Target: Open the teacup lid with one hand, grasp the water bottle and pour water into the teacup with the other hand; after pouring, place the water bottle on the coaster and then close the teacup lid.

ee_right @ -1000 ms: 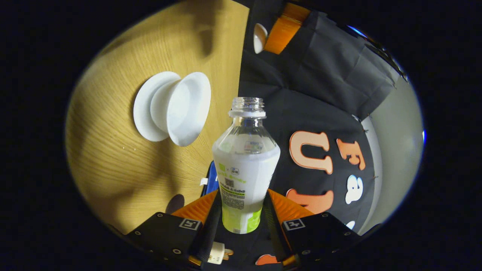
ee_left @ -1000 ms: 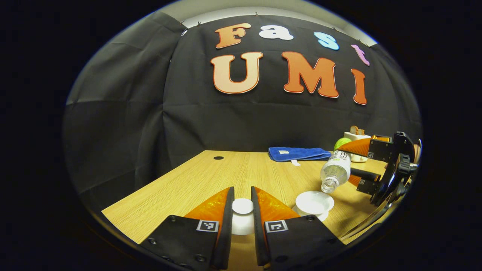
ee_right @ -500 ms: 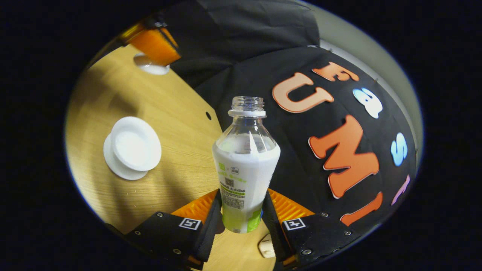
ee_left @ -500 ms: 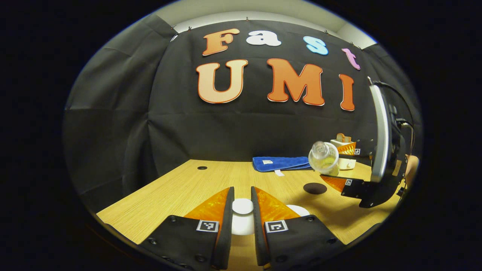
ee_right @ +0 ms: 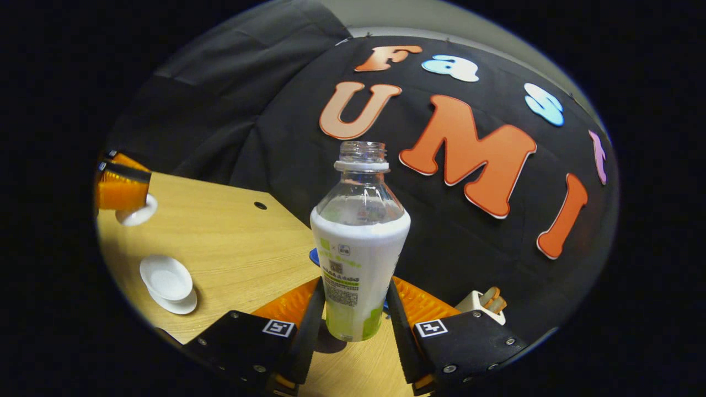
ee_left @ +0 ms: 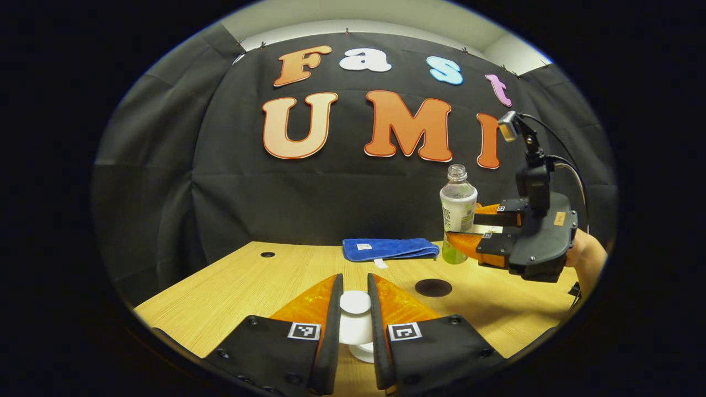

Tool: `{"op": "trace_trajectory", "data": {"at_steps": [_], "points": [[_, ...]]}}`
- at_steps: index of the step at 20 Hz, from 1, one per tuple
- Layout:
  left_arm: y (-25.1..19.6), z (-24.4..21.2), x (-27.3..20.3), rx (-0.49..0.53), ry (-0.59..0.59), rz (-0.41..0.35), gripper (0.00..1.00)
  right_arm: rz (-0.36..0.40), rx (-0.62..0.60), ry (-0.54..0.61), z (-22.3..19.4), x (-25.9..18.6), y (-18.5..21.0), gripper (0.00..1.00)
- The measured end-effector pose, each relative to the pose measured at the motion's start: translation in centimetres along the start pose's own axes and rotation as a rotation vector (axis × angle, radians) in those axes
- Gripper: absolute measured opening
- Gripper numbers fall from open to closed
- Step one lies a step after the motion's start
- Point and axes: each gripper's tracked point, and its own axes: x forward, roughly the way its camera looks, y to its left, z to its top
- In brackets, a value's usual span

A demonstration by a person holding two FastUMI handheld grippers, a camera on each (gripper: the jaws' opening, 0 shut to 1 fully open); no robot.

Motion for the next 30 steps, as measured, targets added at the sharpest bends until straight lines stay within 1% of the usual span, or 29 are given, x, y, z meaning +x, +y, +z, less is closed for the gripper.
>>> {"op": "trace_trajectory", "data": {"at_steps": [2, 4, 8, 9, 10, 12, 14, 19, 24, 26, 28, 29, 30], "points": [[-0.6, 0.3, 0.1, -0.006, -0.006, -0.01, 0.31, 0.024, 0.115, 0.014, -0.7, 0.7, 0.4, 0.65], [-0.9, 0.5, 0.2, -0.005, -0.01, -0.011, 0.31, 0.036, 0.2, 0.04, -1.4, 1.0, 0.7, 0.65], [-1.4, 1.1, 0.2, -0.003, -0.016, -0.01, 0.31, 0.071, 0.319, 0.111, -2.4, 1.2, 2.0, 0.65], [-1.6, 1.5, 0.1, 0.003, -0.021, -0.011, 0.29, 0.08, 0.347, 0.123, -2.7, 1.2, 2.4, 0.65], [-1.6, 1.9, 0.0, 0.009, -0.03, -0.011, 0.31, 0.086, 0.37, 0.135, -3.0, 1.4, 2.7, 0.65], [-1.5, 2.2, 0.0, 0.015, -0.04, -0.007, 0.29, 0.092, 0.397, 0.172, -4.0, 1.5, 3.2, 0.65], [-1.2, 1.9, 0.0, 0.016, -0.034, -0.001, 0.31, 0.105, 0.406, 0.201, -4.7, 1.5, 3.8, 0.65], [-0.3, 1.1, 0.6, 0.001, -0.013, 0.013, 0.29, 0.102, 0.377, 0.253, -7.4, 2.7, 4.5, 0.65], [-0.3, 0.5, 1.2, -0.006, 0.002, 0.013, 0.31, 0.096, 0.404, 0.242, -7.9, 3.1, 4.7, 0.65], [-0.5, 0.2, 1.6, -0.009, 0.007, 0.005, 0.29, 0.096, 0.403, 0.279, -9.0, 3.2, 5.1, 0.69], [-0.8, -0.3, 2.0, -0.019, 0.015, -0.001, 0.31, 0.086, 0.418, 0.303, -9.6, 3.0, 4.9, 0.76], [-1.1, -0.9, 2.3, -0.03, 0.024, -0.006, 0.31, 0.09, 0.444, 0.299, -9.7, 2.7, 5.1, 0.83], [-1.4, -1.5, 2.4, -0.041, 0.035, -0.018, 0.3, 0.096, 0.465, 0.295, -9.8, 2.4, 5.2, 0.87]]}}
